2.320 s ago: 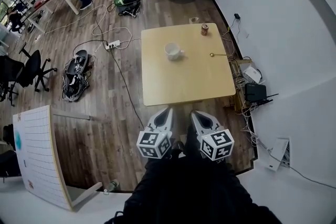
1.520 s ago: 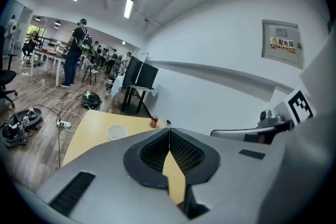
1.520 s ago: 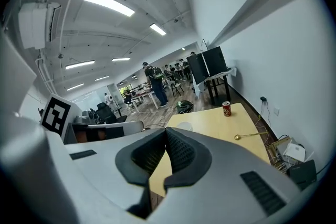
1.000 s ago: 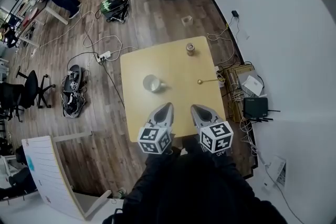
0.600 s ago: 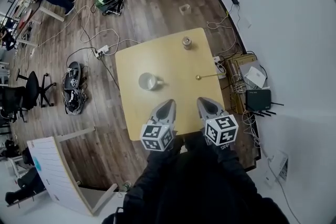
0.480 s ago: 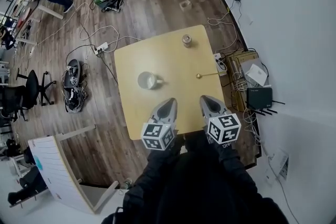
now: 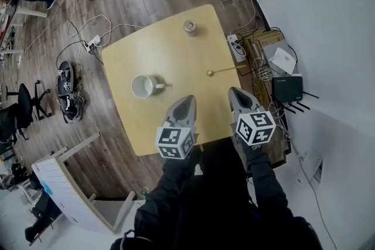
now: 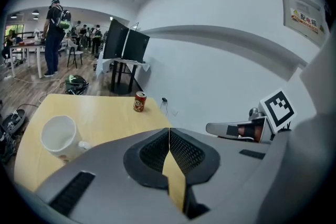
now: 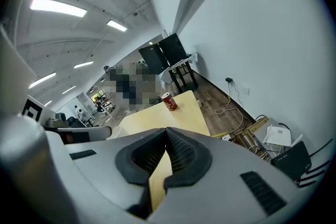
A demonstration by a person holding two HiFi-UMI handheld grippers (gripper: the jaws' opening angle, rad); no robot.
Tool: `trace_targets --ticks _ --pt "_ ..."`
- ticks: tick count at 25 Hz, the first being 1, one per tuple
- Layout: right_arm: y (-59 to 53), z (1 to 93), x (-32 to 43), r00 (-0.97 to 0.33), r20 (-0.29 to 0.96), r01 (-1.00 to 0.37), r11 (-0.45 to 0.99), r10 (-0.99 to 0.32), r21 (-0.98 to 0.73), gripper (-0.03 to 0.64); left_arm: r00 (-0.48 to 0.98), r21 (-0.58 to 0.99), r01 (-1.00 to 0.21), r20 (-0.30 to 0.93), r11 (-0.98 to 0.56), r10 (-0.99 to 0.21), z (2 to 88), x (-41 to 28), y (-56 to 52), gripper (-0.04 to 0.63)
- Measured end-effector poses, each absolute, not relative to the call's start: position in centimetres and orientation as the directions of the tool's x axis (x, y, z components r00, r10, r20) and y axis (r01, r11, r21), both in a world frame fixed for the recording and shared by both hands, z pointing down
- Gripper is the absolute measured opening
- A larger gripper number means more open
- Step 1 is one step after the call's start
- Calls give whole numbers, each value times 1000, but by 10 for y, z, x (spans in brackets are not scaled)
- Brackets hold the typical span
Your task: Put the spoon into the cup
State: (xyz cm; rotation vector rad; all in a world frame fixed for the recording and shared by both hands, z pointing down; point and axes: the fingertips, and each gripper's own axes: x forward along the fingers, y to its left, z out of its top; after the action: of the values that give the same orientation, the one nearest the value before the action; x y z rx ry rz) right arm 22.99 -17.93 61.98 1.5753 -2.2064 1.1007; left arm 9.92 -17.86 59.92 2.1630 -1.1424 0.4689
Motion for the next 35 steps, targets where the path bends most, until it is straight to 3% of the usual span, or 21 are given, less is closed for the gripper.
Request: trace_targets --ticks 18,24,31,35 --pt "-239 732 323 -272 564 -854 -73 -780 -514 25 566 380 -823 618 -423 -545 688 125 -210 34" --pt "-249 757 339 -261 567 -830 -118 -781 -545 83 557 384 -829 633 -407 -537 705 124 -207 34" --pt "-258 789 343 -335 528 -643 -220 -780 -734 199 559 390 -828 642 -404 -525 716 126 -206 35" --pt "-259 794 332 -412 484 -543 -219 -772 -811 193 555 390 -830 643 -399 -528 716 120 -209 35"
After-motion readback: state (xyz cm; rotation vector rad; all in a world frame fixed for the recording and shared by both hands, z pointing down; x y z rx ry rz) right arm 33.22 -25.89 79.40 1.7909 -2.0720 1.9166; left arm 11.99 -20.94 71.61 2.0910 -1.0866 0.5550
